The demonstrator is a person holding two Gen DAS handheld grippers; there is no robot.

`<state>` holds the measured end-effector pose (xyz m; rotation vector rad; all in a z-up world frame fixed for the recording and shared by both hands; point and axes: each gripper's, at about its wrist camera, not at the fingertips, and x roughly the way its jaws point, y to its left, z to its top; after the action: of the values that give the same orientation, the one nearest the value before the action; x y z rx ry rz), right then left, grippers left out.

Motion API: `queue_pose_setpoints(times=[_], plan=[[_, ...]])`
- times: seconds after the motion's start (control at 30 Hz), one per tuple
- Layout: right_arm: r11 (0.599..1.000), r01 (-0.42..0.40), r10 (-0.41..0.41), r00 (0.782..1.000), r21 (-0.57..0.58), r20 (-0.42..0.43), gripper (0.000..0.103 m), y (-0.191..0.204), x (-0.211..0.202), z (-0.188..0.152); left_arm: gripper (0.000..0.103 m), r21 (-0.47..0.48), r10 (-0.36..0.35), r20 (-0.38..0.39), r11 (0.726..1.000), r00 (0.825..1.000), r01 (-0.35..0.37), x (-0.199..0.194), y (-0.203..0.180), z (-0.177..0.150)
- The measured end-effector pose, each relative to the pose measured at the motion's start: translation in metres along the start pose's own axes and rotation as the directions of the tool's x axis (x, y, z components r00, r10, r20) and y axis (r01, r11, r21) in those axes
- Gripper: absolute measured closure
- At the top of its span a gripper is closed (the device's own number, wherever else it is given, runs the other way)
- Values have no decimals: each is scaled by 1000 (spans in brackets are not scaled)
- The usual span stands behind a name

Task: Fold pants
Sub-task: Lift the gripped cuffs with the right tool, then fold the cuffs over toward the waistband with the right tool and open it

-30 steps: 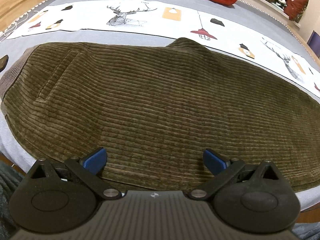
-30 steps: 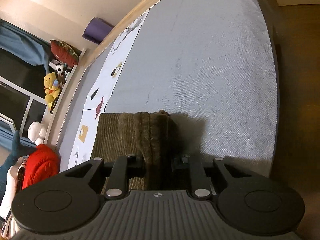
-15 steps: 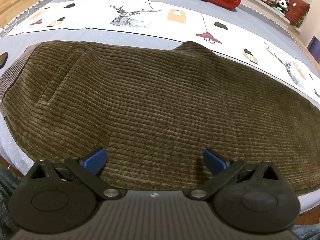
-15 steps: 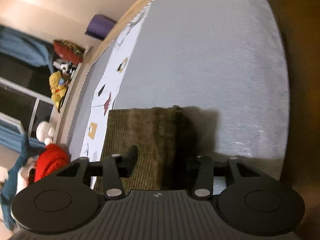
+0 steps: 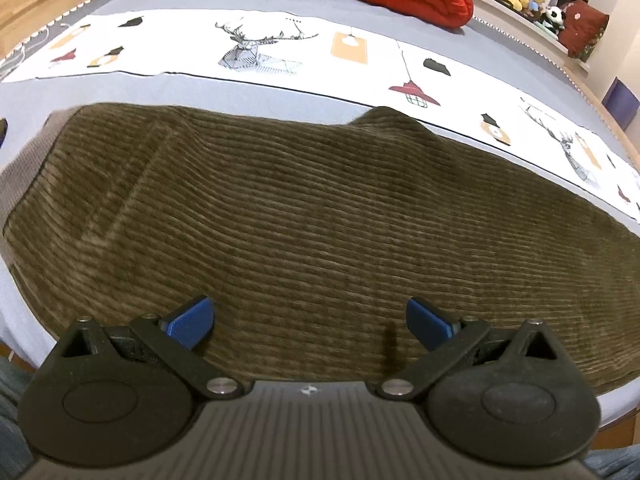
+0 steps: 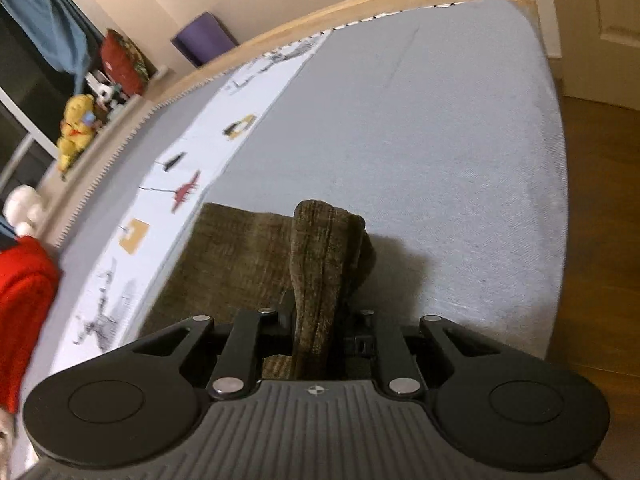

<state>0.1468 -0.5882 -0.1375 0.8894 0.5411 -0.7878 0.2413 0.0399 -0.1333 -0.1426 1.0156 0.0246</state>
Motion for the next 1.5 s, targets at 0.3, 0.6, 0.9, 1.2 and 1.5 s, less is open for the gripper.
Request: queue_pose_setpoints(times=[0.3,0.6,0.9,1.2,1.5], plan=[[1000,20,-19,999,-10,51,86,11,-2,-8,0,87,92,118,991,989,-103,13,17,19],[997,38,-33,997,-63,68,86,24,-5,-12,0,27,53,78,998,995,-56,18,35,23],[997,28,-22,996,-75,89,86,25,-7,-18,0,76,81,106,993,991,-89,15,34,15],[1000,3,0,997,-30,80,86,13,-6,-15,0,74,88,106,993,990,-96,17,32,15],[999,-2,-1,999,48,48,86,-5,3,-10,0,81,121,102,988,987,-129,21,26,17]])
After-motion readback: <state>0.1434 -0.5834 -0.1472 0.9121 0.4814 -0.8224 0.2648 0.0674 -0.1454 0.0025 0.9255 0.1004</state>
